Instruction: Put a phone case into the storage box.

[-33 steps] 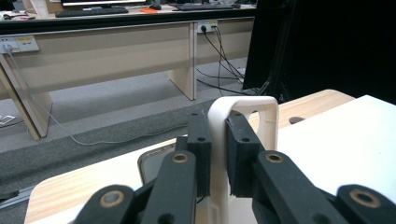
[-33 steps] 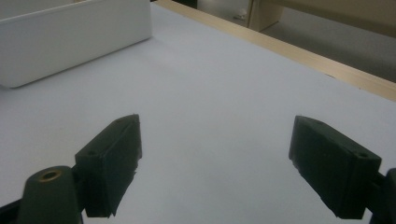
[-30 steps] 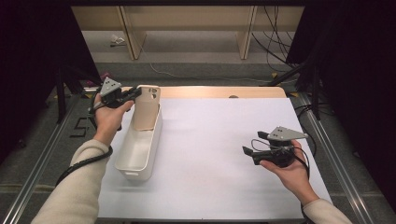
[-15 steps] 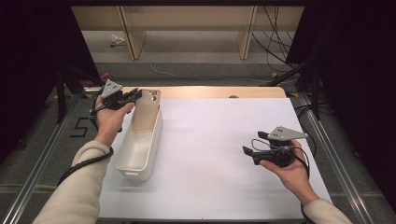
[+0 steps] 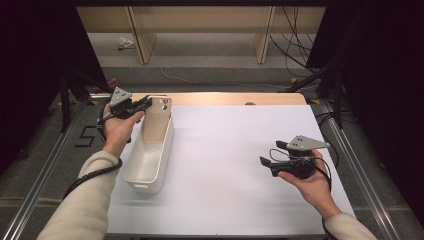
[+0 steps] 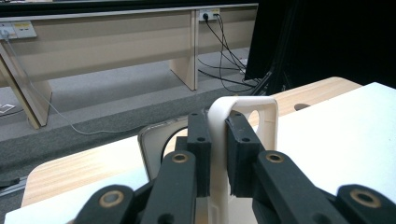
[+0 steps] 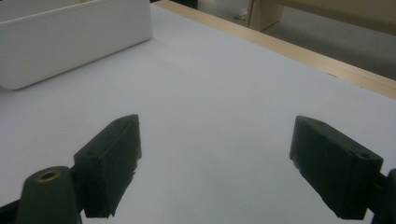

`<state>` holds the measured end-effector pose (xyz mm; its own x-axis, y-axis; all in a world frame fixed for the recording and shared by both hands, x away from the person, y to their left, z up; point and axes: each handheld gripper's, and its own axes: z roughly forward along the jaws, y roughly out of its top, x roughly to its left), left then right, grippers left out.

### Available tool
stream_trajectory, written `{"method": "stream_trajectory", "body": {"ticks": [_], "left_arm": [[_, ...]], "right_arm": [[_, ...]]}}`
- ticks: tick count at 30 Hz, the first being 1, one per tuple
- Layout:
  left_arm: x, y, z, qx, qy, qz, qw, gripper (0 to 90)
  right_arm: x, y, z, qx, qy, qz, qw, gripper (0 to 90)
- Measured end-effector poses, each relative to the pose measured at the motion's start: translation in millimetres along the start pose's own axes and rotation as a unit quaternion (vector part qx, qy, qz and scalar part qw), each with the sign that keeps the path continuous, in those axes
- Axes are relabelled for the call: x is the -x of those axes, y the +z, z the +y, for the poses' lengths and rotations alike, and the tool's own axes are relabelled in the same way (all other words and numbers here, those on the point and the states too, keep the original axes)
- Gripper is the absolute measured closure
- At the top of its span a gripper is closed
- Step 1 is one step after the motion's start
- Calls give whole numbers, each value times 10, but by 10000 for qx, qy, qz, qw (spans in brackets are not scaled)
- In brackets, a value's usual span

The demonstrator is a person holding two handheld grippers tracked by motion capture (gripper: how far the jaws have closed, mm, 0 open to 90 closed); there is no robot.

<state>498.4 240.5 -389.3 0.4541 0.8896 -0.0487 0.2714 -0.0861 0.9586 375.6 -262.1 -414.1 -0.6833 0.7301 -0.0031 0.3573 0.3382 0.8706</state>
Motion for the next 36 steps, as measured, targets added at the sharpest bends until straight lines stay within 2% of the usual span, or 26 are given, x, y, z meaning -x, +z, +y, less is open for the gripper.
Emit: {"method": "stream_trajectory", "body": {"ticks": [19, 36], "left_arm": [[-55, 56, -86, -98, -109, 63, 9999, 812], [-93, 106, -118, -210, -120, 148, 9996, 806]], "right_arm": [[3, 0, -2, -12, 7, -2, 10000, 173], [2, 1, -1, -6, 13, 7, 10000, 172]]}}
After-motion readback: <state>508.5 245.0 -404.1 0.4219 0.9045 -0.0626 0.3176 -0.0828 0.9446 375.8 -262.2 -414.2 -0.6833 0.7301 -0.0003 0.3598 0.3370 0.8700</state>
